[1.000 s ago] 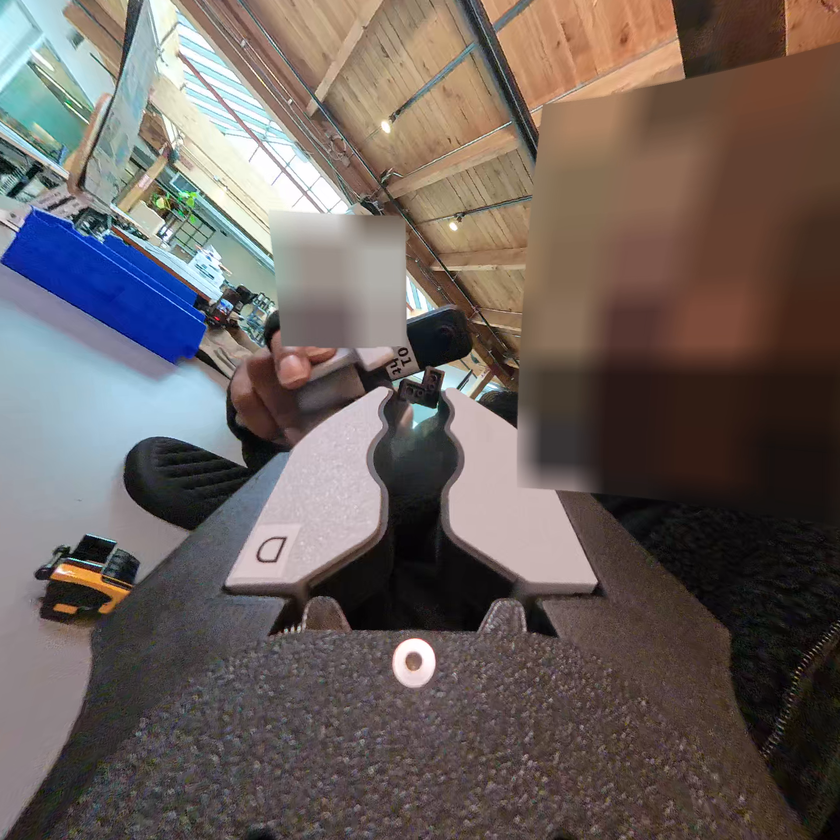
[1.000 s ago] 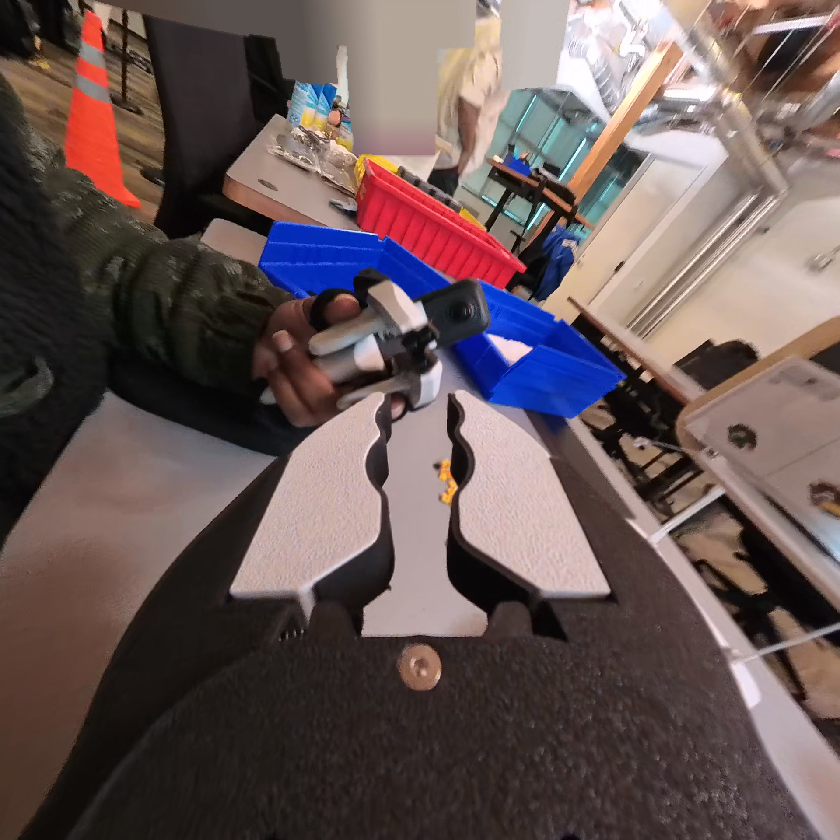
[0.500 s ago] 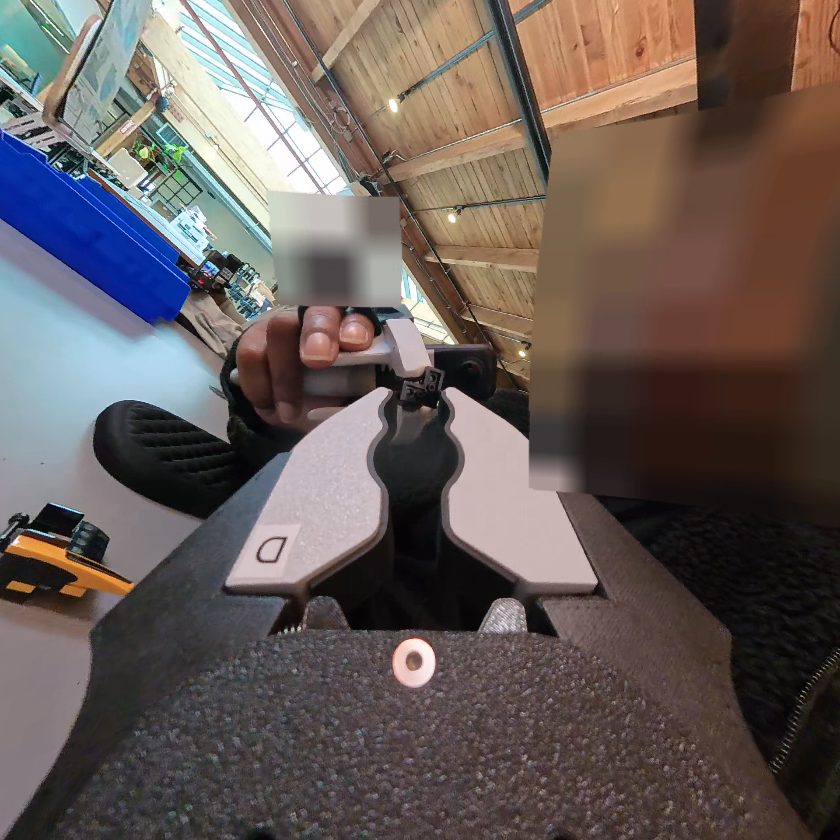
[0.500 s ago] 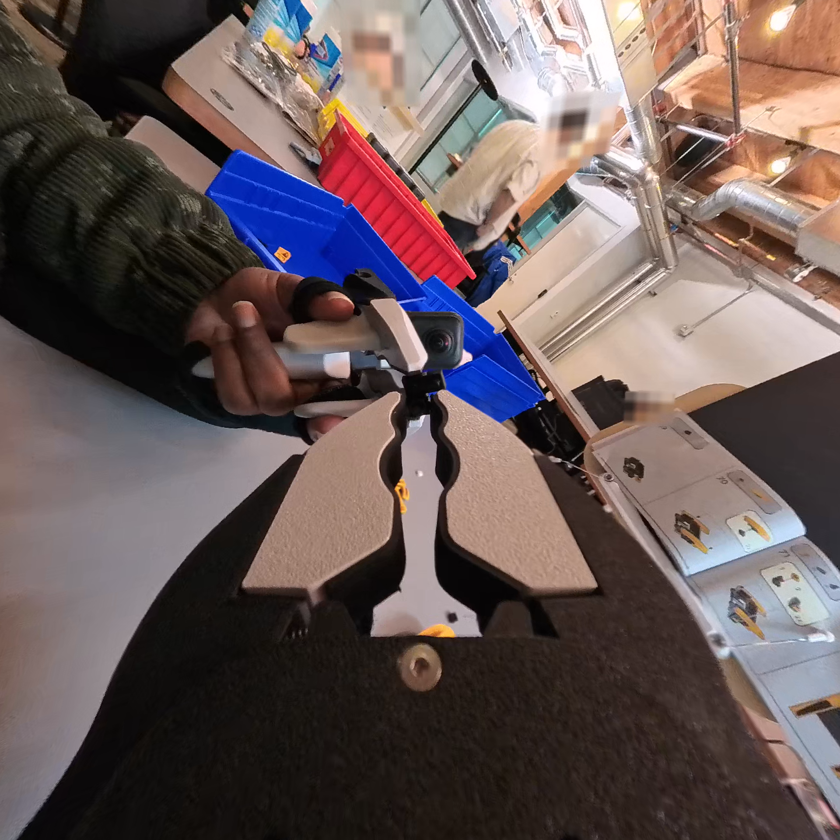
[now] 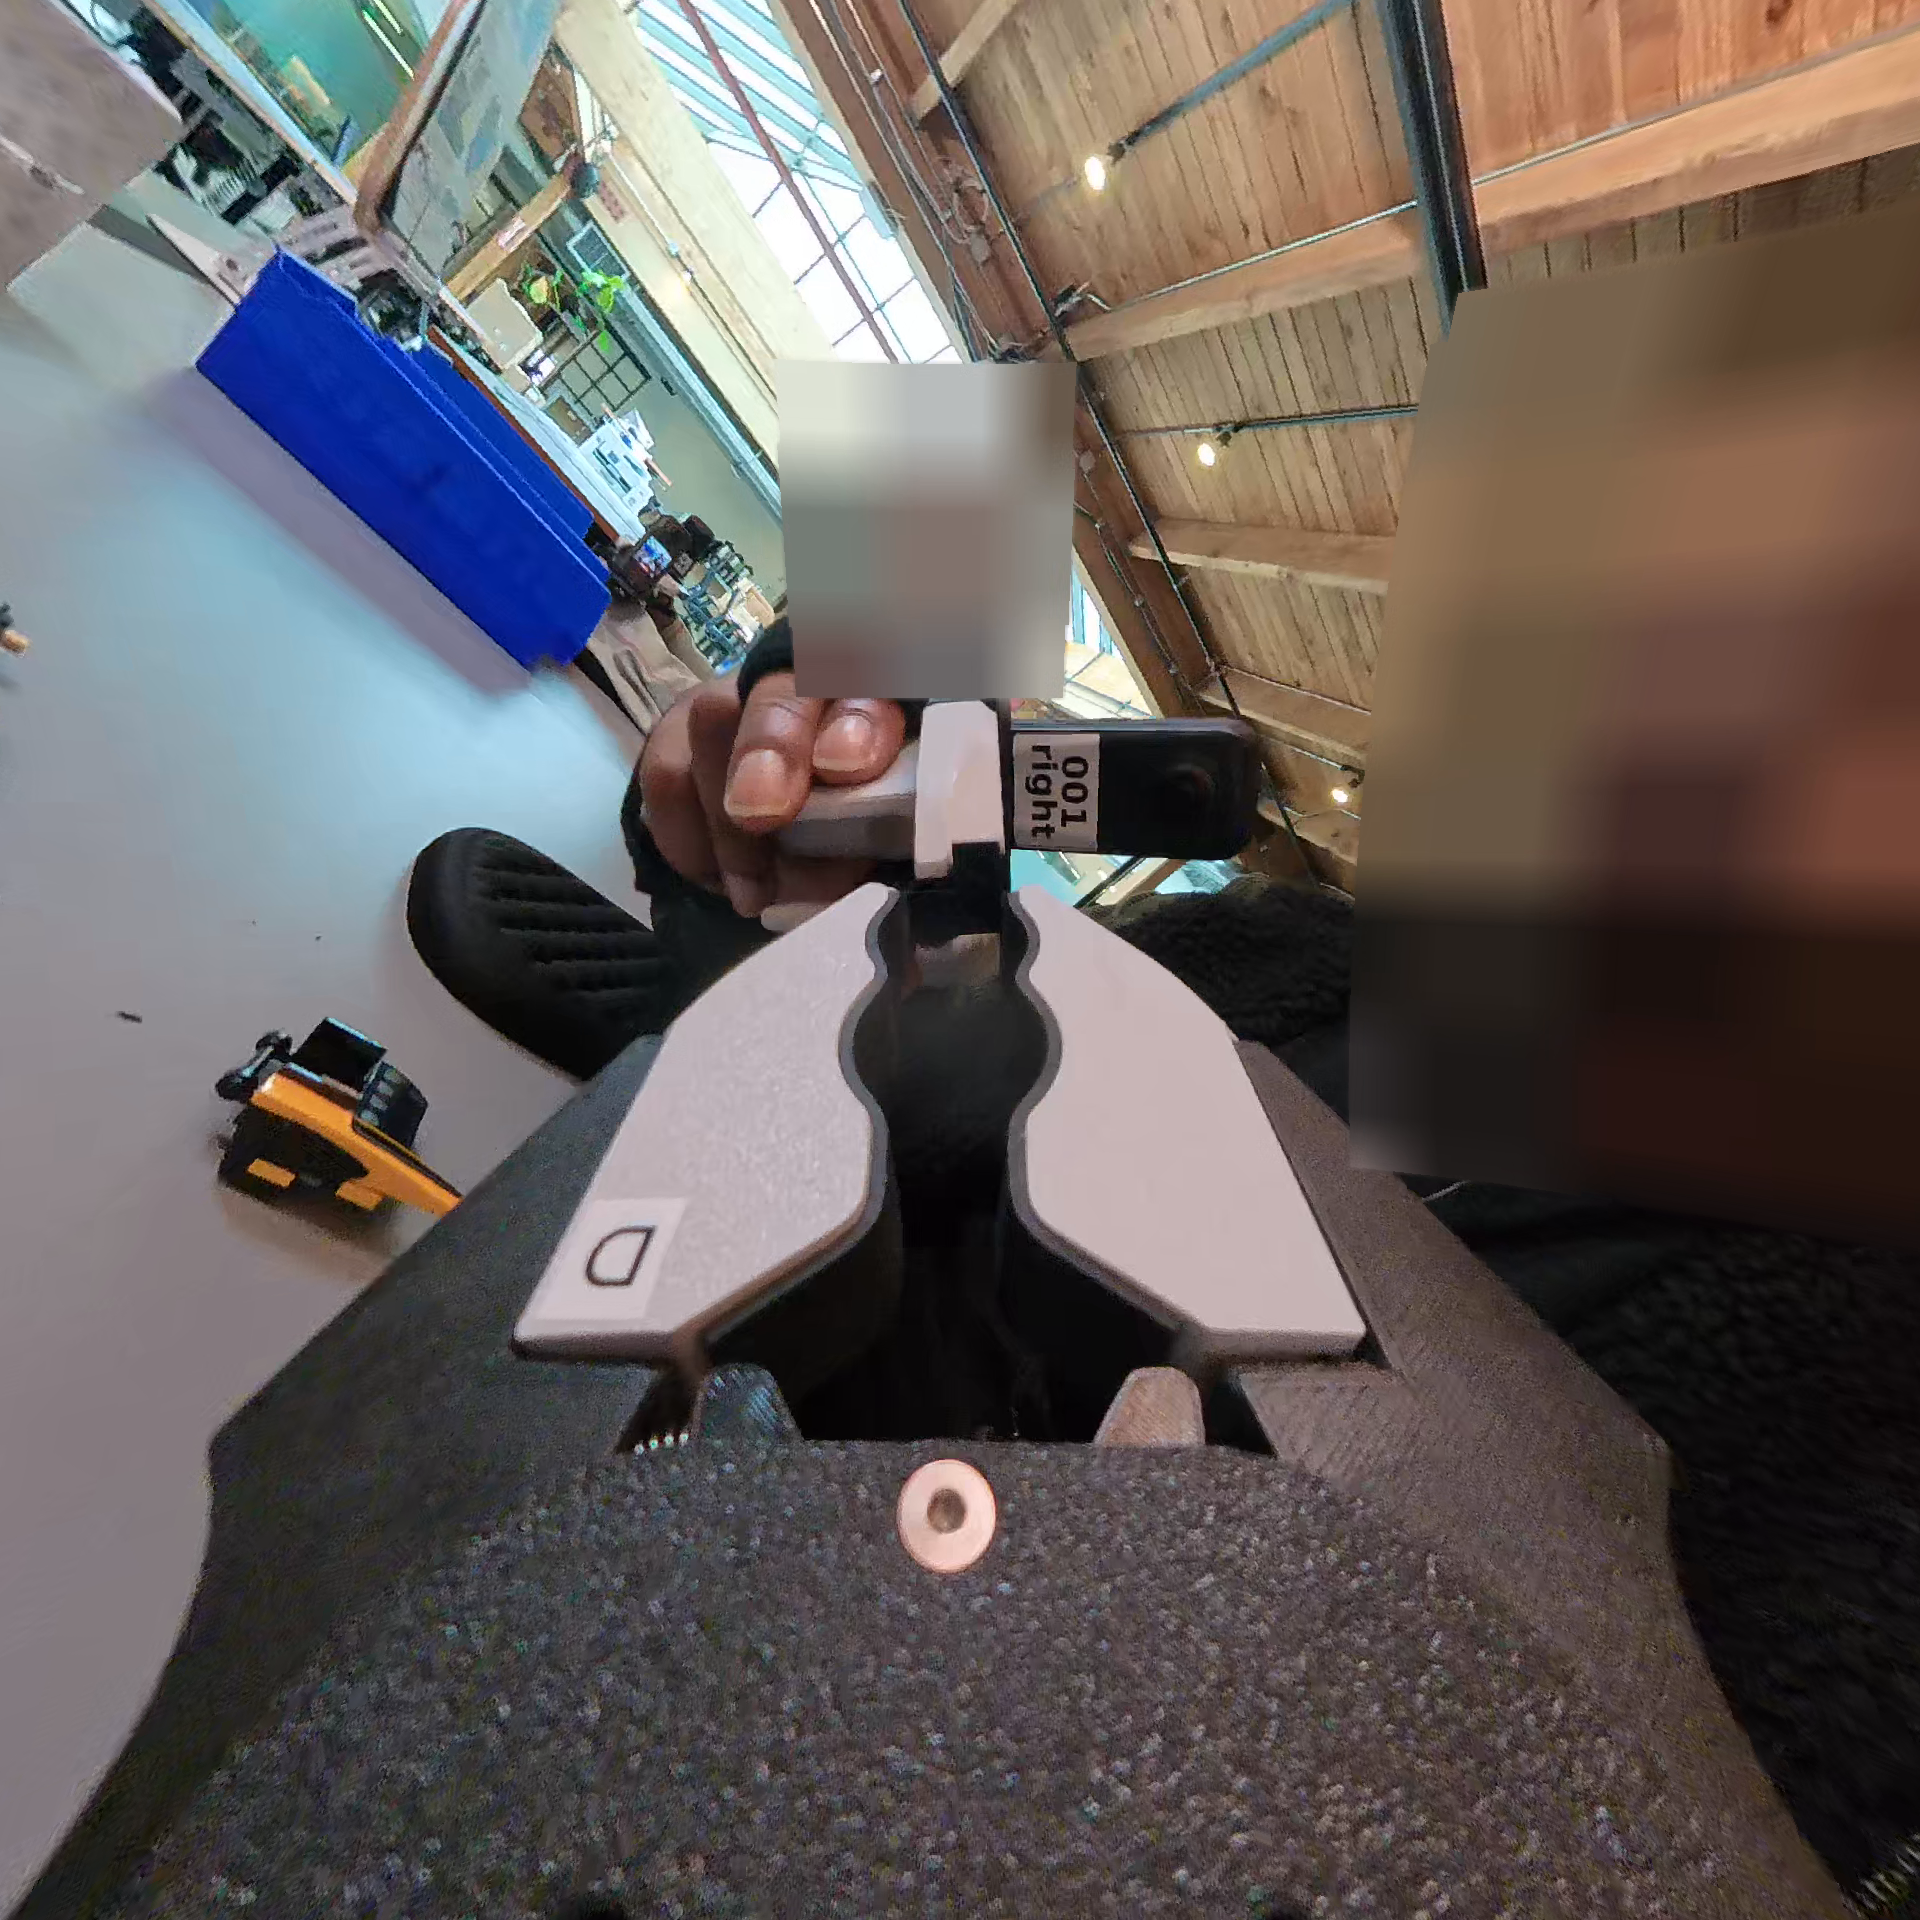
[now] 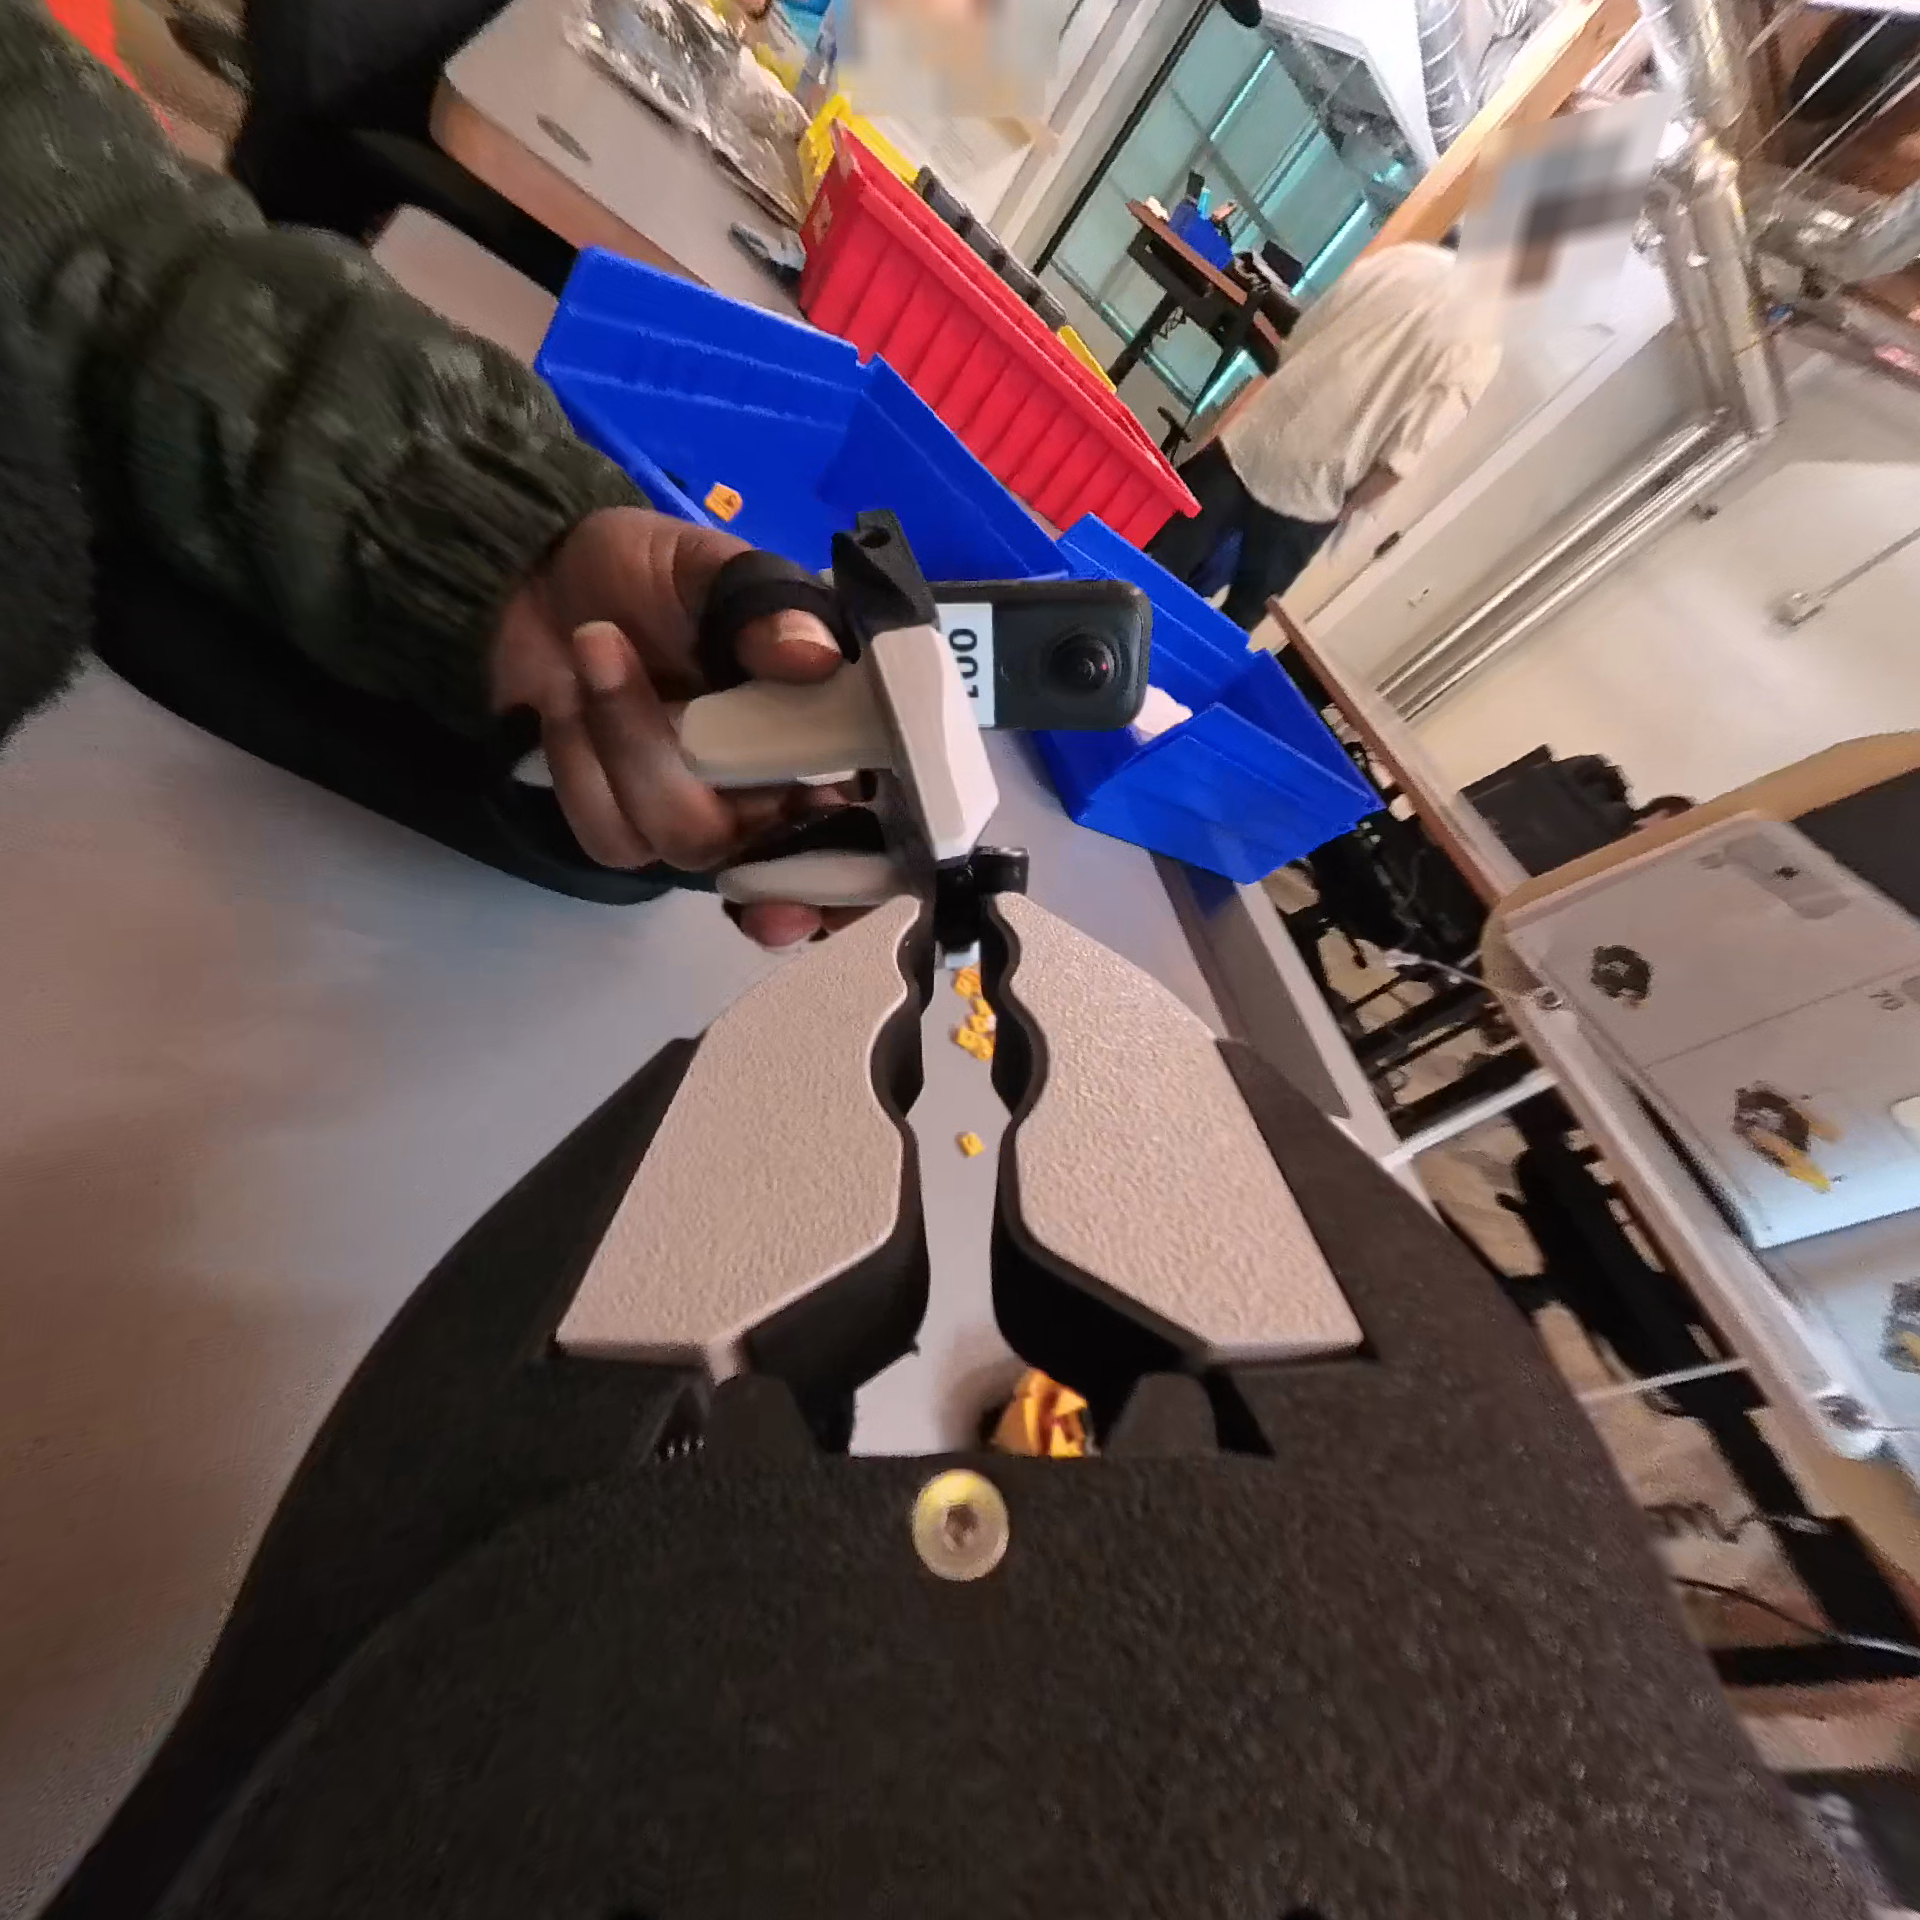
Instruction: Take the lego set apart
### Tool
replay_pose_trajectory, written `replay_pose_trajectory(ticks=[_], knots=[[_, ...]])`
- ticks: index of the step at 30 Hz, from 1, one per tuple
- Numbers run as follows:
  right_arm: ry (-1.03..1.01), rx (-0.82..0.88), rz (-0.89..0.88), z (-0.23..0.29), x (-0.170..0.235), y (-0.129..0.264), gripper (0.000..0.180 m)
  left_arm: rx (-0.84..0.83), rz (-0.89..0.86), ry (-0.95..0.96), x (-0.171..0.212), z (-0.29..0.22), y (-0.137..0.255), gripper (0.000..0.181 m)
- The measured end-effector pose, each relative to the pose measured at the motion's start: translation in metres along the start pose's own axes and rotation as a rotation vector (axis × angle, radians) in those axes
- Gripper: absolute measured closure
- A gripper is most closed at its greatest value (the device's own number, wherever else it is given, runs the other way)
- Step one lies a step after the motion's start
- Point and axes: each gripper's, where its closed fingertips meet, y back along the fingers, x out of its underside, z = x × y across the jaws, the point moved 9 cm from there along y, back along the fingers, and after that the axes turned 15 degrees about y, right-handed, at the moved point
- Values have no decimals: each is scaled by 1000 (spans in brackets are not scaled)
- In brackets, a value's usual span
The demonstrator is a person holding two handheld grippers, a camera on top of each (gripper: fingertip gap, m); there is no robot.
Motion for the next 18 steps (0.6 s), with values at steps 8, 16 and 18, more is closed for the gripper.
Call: replay_pose_trajectory(ticks=[8, 16, 18], knots=[[38, -41, 16, 2, 2, 2, 173, -55, 35, 9, 1, 1, -1, 164], [-53, 9, -33, -10, 14, 27, 173, -343, -98, -211, -10, -19, 41, 163], [-133, -22, -28, -10, 25, 23, 173, -517, -115, -339, -13, -25, 45, 164]])
